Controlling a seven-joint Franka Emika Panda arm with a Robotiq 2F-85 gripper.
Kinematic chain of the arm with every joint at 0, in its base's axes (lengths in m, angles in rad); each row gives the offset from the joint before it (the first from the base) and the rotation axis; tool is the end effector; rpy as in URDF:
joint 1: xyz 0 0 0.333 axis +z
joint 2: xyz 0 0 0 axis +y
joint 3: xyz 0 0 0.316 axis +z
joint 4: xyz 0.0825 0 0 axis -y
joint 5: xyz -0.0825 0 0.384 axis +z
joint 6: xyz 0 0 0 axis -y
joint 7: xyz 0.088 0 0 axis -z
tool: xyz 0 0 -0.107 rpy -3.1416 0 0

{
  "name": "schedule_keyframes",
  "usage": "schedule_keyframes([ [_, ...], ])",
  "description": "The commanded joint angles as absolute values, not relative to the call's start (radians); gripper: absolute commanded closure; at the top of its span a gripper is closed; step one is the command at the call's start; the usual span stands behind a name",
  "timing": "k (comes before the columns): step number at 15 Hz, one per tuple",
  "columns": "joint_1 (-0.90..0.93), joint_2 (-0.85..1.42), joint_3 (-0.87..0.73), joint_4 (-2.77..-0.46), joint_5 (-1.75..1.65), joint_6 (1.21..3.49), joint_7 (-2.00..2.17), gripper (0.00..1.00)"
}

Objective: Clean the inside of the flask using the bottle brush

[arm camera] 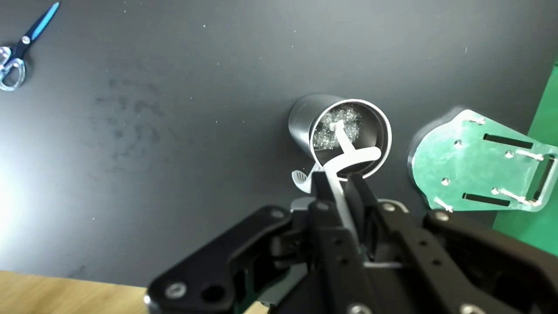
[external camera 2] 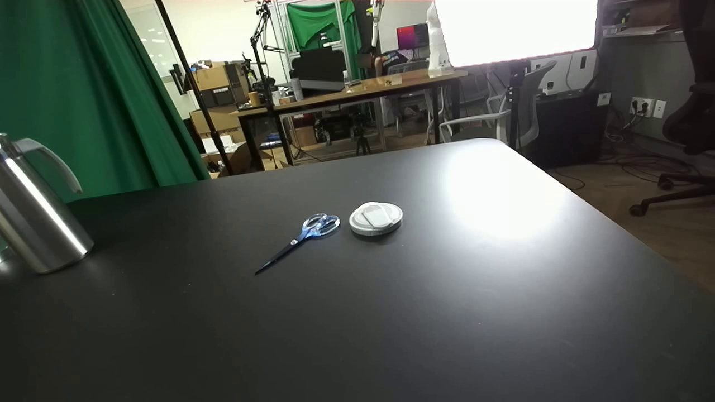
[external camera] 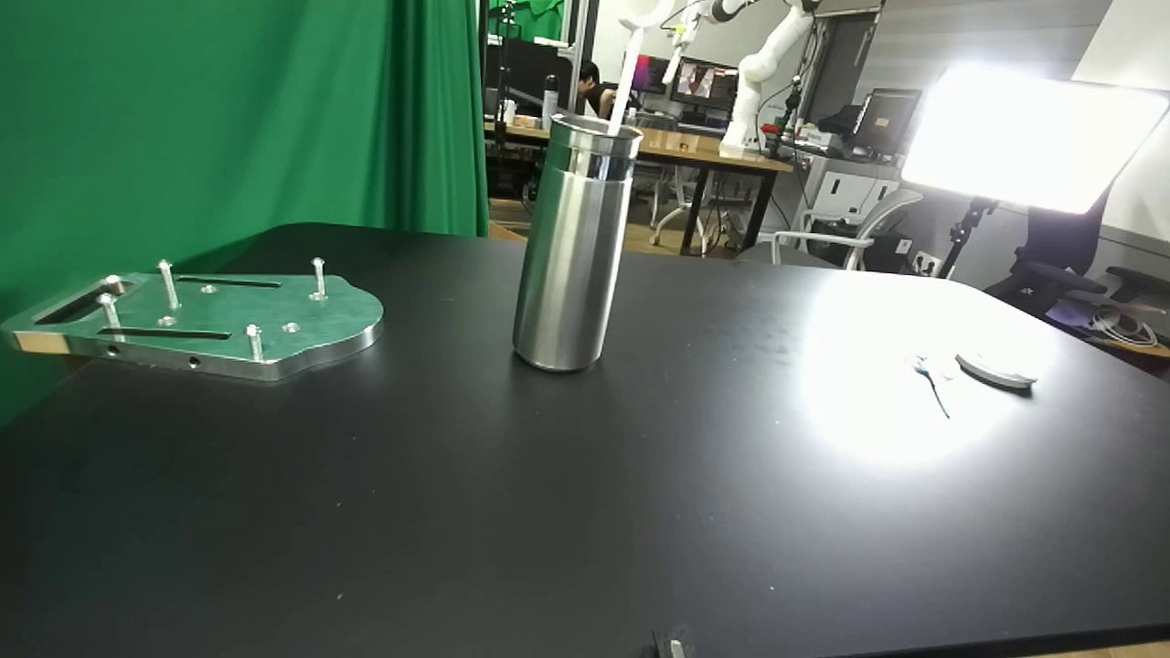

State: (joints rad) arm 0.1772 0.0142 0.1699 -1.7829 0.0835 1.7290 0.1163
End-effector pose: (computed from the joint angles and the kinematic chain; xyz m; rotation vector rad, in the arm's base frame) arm 0.5244 0.1973 0.5297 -3.0546 -0.3295 0.1314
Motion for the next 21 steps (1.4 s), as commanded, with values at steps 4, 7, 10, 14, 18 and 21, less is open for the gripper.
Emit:
schedule_keyframes([
  [4, 0.172, 0.023, 0.167, -1.888, 0.088, 1.766, 0.104, 0.96],
  [7, 0.175, 0.032, 0.169, -1.936, 0.079, 1.81, 0.114, 0.96],
  [10, 0.178, 0.042, 0.172, -1.98, 0.074, 1.89, 0.133, 0.96],
  [14, 0.187, 0.068, 0.179, -2.011, 0.076, 1.943, 0.145, 0.96],
  [18, 0.195, 0.077, 0.183, -2.006, 0.084, 1.953, 0.153, 0.96],
  [21, 0.2, 0.074, 0.187, -2.004, 0.082, 1.954, 0.156, 0.96],
])
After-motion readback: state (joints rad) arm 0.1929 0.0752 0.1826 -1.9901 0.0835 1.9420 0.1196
